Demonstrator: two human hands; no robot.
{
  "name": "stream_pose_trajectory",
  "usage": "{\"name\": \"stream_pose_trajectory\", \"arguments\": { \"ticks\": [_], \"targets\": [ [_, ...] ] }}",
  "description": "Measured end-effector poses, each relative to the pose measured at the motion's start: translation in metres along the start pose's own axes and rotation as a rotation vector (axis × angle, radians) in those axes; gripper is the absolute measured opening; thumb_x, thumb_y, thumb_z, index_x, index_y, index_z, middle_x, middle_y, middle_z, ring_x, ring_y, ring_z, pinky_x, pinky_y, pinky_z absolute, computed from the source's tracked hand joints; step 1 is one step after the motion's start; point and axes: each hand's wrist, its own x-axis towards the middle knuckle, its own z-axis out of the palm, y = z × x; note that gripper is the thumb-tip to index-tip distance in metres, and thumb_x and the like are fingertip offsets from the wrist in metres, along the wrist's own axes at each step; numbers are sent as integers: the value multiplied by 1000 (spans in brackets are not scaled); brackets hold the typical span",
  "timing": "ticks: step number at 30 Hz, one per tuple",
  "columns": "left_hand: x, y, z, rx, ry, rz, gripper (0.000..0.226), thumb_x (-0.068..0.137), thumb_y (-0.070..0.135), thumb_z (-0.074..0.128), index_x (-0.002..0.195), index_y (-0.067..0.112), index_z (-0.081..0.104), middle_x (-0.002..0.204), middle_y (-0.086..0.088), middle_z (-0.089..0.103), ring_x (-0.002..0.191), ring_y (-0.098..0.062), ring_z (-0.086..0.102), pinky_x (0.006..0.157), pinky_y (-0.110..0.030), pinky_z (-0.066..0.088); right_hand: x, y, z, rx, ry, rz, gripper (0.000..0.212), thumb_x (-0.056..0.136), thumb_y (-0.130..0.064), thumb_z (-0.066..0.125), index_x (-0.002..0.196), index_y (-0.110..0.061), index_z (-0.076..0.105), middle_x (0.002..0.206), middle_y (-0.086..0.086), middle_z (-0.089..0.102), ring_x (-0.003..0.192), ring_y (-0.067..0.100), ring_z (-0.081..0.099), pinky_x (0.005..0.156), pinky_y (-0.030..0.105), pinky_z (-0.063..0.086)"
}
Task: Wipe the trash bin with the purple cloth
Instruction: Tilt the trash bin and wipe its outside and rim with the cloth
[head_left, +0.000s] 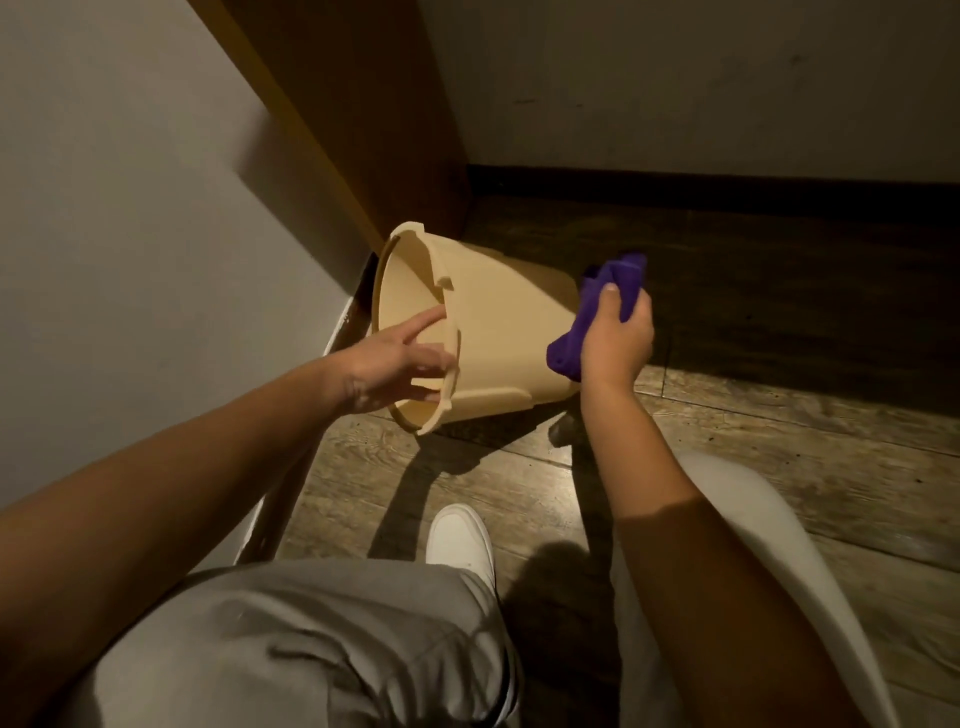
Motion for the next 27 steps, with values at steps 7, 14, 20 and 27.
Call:
{"name": "stream_pose_trajectory", "arguments": {
  "ticks": [7,14,20,27],
  "targets": [
    [-6,-3,35,78,49,-7,70,94,34,70,155,32,37,137,-8,65,124,-30,63,95,-44,53,-60,-10,43,-176,-324,-199,39,105,-37,53,142,-25,58,134,-1,62,115,14,59,93,32,45],
    [0,-8,45,25,160,-21,35,100,37,58,131,18,56,133,-14,63,123,-36,61,100,-51,54,-62,-4,45,-142,-365,-88,36,105,-37,53,138,-22,58,126,1,62,110,19,60,97,42,53],
    [-2,-6,43,58,334,18,29,103,15,53,131,13,58,127,-17,65,112,-35,66,97,-52,57,-56,-1,43,-247,-491,-43,38,105,-40,52,138,-22,57,125,2,65,111,23,63,93,40,54],
    [-14,1,35,125,232,144,21,103,17,54,114,10,70,97,-4,75,91,-20,71,78,-35,56,-79,-10,50,-473,-407,-552,45,103,-41,52,146,-28,52,148,2,52,125,20,51,100,37,46]
  ]
}}
